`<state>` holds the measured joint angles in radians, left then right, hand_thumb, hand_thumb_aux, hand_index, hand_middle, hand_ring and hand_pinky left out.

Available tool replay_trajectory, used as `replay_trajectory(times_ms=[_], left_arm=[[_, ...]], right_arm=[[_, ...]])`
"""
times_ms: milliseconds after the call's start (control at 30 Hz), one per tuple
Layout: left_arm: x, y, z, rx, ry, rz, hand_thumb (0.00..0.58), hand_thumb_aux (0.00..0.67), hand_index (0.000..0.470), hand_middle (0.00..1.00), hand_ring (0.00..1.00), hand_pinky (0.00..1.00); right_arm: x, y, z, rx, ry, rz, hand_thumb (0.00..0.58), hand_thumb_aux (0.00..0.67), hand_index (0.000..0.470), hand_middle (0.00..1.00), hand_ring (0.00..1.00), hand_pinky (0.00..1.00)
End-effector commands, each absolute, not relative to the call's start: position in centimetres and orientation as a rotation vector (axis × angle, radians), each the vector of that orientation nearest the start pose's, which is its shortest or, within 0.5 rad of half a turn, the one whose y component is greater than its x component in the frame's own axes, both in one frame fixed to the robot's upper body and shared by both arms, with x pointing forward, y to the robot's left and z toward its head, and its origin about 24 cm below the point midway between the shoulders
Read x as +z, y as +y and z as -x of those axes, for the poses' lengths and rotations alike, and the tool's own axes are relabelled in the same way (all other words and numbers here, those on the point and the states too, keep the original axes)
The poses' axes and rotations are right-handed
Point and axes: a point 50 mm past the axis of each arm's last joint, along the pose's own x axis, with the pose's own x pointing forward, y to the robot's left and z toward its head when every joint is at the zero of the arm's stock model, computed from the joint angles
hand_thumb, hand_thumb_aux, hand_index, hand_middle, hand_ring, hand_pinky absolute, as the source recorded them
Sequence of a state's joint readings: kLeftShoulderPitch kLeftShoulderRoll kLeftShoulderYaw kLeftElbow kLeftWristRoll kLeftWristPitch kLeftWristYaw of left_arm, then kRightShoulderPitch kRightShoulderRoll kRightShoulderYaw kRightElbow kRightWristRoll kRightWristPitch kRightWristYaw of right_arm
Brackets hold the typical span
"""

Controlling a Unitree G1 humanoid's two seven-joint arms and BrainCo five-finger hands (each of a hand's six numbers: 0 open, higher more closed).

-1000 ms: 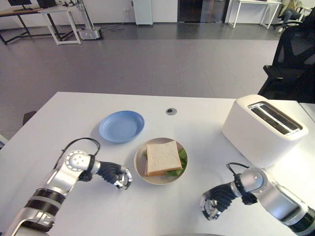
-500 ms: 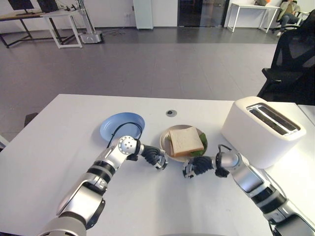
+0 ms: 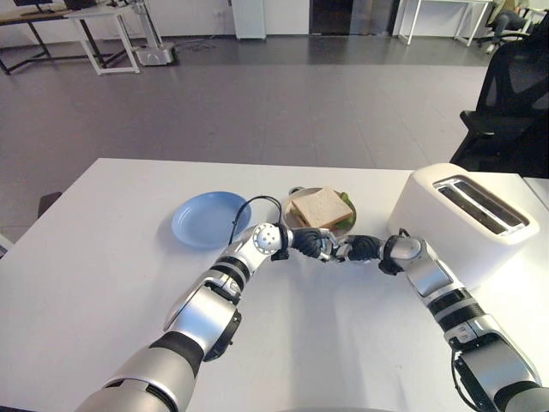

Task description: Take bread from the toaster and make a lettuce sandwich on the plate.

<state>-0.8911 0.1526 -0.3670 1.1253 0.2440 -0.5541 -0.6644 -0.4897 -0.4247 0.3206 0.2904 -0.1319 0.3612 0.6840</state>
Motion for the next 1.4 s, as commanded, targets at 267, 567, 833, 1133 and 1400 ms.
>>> replay_trajectory(times_ms=[267, 567, 833, 1133, 1400], left_arm=[[18.3, 15.1, -32.5, -0.485, -0.45, -0.024, 0.0, 0.0, 0.0, 0.0, 0.0, 0.0], [18.1, 13.9, -29.5, -0.359, -0.495, -0.015, 0.0, 0.0, 0.0, 0.0, 0.0, 0.0], [18.0, 14.1, -28.8, -0.324, -0.525, -0.016, 0.0, 0.0, 0.0, 0.0, 0.0, 0.0], [19.3, 13.5, -27.7, -0.372, -0.627, 0.063, 0.0, 0.0, 0.0, 0.0, 0.0, 0.0], [19.0, 13.7, -27.6, -0.375, -0.624, 0.078, 0.0, 0.0, 0.0, 0.0, 0.0, 0.0]], right_arm=[[18.7, -15.4, -28.8, 0.348, -0.228, 0.07, 0.0, 0.0, 0.0, 0.0, 0.0, 0.0], [18.1, -13.8, -27.9, 0.194, -0.319, 0.088, 0.0, 0.0, 0.0, 0.0, 0.0, 0.0], [18.6, -13.2, -27.4, 0.242, -0.398, -0.035, 0.0, 0.0, 0.0, 0.0, 0.0, 0.0], [18.7, -12.8, -27.3, 0.277, -0.43, -0.039, 0.0, 0.0, 0.0, 0.0, 0.0, 0.0], [18.7, -12.9, -27.1, 0.288, -0.44, -0.038, 0.0, 0.0, 0.0, 0.0, 0.0, 0.0]])
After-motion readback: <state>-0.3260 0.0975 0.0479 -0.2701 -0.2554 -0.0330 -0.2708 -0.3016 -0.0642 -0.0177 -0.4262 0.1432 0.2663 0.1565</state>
